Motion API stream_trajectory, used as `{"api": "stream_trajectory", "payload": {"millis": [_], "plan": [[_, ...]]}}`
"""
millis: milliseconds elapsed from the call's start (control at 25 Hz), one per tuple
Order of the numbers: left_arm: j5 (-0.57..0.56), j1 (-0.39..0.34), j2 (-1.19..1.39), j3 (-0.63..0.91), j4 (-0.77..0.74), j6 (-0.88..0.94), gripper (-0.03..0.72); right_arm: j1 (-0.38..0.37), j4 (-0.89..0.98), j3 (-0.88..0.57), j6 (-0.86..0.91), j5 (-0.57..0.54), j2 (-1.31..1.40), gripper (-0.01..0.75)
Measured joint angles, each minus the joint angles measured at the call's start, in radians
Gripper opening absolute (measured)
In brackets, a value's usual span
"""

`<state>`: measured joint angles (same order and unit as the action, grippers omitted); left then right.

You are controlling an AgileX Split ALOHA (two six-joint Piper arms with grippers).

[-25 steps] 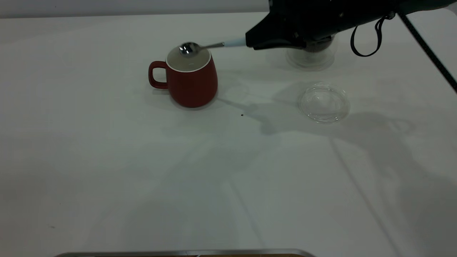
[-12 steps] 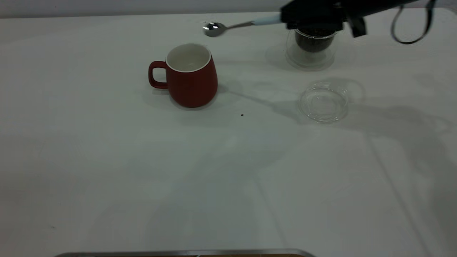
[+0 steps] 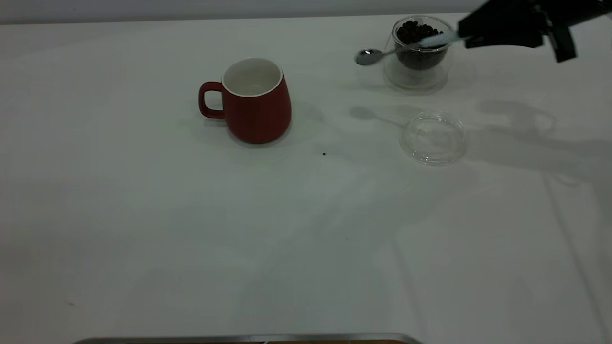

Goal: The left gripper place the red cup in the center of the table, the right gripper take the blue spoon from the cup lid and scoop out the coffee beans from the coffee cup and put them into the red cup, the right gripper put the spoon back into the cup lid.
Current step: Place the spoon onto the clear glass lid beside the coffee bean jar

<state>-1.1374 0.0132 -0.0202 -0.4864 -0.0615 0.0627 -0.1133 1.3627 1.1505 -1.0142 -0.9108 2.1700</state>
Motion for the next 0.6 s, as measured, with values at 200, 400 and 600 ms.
{"api": "stream_trajectory", "payload": {"millis": [200,400,600], "plan": [[0.0,0.0,0.0,0.0,0.0,0.0,0.466,-0.059,-0.101,0.0,0.077,0.0,0.0,0.105],[0.0,0.0,0.0,0.0,0.0,0.0,0.466,-0.109,-0.178,0.0,0.131,-0.001,0.0,0.105],[0.0,0.0,0.0,0.0,0.0,0.003,0.466,-0.142,-0.248,0.0,0.187,0.005,0.0,0.105]]}}
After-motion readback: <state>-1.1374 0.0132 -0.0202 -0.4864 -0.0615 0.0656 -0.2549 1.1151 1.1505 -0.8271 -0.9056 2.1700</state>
